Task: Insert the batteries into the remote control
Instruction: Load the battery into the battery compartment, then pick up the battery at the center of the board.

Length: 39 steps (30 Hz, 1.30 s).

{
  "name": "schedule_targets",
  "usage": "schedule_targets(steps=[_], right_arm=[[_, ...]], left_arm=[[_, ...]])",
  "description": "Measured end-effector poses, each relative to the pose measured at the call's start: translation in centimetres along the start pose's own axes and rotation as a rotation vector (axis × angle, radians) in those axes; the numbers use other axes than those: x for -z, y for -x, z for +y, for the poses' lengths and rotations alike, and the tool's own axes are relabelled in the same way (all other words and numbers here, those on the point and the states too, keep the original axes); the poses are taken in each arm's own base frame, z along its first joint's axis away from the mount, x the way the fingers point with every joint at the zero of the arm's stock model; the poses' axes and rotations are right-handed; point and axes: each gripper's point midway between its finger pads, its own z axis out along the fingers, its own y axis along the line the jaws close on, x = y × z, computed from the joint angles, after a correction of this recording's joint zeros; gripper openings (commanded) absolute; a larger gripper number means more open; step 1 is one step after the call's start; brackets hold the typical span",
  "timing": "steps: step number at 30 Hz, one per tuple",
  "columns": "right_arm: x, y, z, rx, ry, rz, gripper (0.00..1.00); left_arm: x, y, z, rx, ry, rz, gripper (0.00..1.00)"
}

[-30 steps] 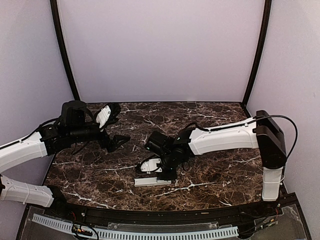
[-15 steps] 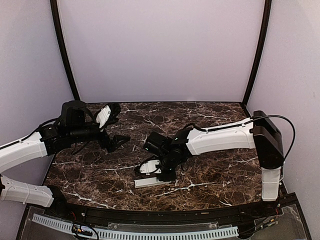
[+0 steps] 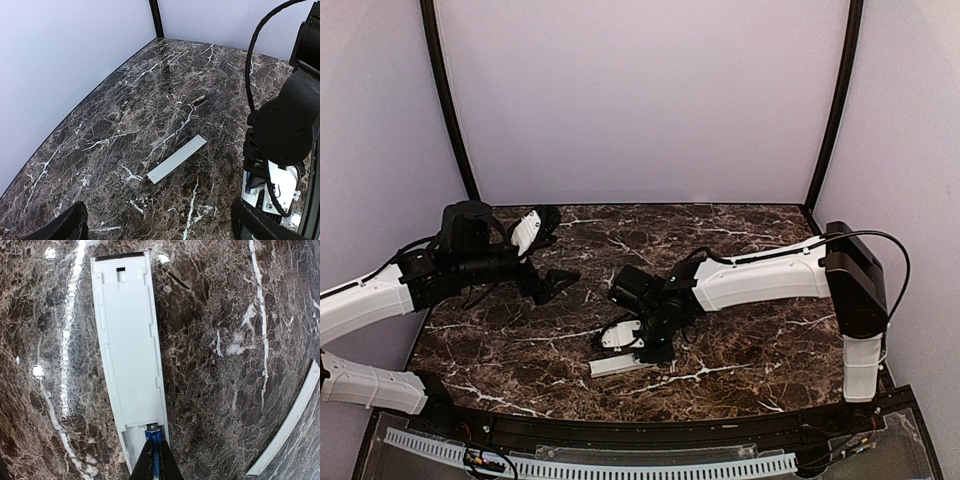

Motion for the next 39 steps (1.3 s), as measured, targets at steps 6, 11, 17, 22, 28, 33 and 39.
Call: schedule_targets(steps=[6,11,17,22,28,33,39], right_arm=[[0.1,0.0,0.1,0.003,0.005,-0.002,0.13],[1.6,0.2,-0.9,-0.022,-0.017,-0.029,0.18],[5.7,-1.5,-6.6,-0.251,-0.117,-0.120,0.39],[7.3,-10.2,-15.3,-0.654,-0.231,-0.070,0.49],[5.2,-19.1,-18.1,-0.898,-0.226,0.068,0.51],[1.6,-20.5,-15.7,-0.908,-0.108,0.167,0.47],[0.6,-20.9,-15.0,-0.917,-0.073,0.199,0.35]], left_arm=[[0.0,0.0,0.0,0.000,-0.001,0.000,0.99],[0.1,0.1,0.0,0.000,0.000,-0.002,0.99],[0.2,0.2,0.0,0.001,0.002,-0.008,0.99],[0.4,0.4,0.0,0.005,0.004,-0.016,0.99],[0.5,0.5,0.0,0.006,0.003,-0.017,0.99],[0.5,0.5,-0.1,0.006,0.000,-0.018,0.99],[0.5,0.5,-0.2,0.006,-0.007,-0.020,0.99]])
